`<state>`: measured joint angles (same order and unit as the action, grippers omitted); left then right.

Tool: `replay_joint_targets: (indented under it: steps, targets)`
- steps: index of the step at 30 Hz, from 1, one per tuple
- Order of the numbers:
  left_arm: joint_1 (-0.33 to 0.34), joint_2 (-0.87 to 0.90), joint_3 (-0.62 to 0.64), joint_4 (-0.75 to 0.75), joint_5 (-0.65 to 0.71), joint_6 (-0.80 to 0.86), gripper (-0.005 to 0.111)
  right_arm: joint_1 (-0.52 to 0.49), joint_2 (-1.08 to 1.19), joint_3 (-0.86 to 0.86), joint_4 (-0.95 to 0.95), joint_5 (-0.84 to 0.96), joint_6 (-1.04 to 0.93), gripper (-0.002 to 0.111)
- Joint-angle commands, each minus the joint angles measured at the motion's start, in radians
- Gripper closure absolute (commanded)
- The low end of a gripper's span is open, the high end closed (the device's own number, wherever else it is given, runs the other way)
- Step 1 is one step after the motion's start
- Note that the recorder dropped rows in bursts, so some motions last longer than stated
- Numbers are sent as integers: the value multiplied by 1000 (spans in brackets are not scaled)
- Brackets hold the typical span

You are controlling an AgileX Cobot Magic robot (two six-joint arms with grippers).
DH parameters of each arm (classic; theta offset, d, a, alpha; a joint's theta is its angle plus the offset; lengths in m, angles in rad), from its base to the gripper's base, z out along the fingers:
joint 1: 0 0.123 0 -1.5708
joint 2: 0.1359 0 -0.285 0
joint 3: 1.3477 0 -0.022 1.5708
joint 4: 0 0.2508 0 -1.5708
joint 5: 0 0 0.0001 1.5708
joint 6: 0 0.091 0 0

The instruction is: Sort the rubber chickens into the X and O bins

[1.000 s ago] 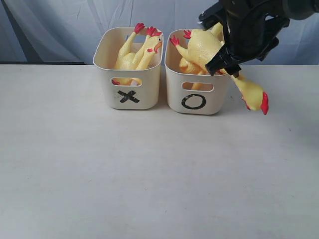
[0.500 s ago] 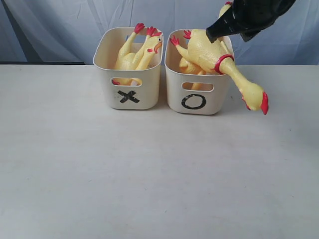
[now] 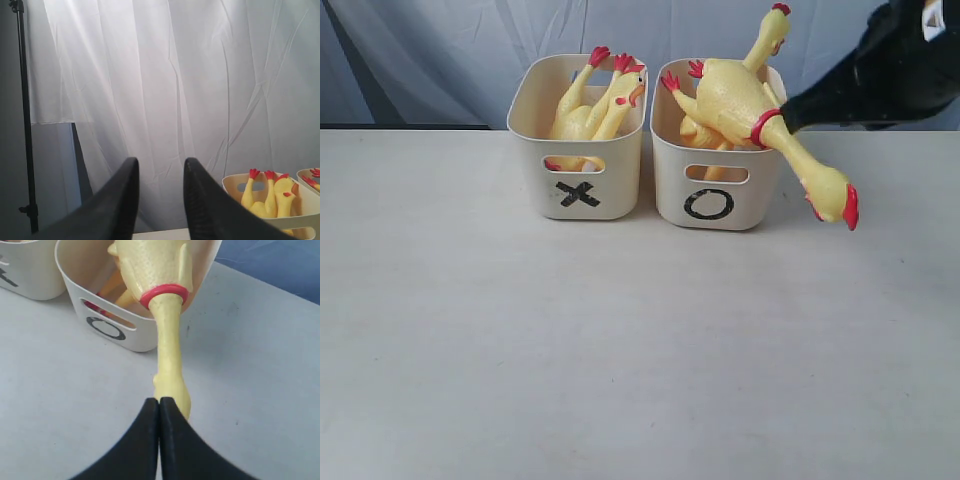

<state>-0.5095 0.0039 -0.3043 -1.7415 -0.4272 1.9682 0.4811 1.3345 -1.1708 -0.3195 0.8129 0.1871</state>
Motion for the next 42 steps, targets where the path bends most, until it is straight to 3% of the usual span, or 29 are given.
replay_joint_targets:
  steps: [1, 8, 15, 25, 39, 42]
  targets:
    - [5, -4, 5, -3, -3, -2, 76, -1, -155, 187, 7, -126, 7, 108]
    - [5, -4, 5, -3, -3, -2, 76, -1, -363, 423, 73, -312, 10, 108]
    - [5, -4, 5, -3, -3, -2, 76, -1, -495, 543, 186, -398, 8, 108]
    - [5, -4, 5, -3, -3, -2, 76, -1, -691, 733, 202, -634, -39, 108]
    - [5, -4, 5, -3, -3, -2, 76, -1, -740, 740, 224, -627, -37, 108]
    - [31, -4, 5, -3, 0, -2, 76, -1, -740, 740, 224, -627, -37, 108]
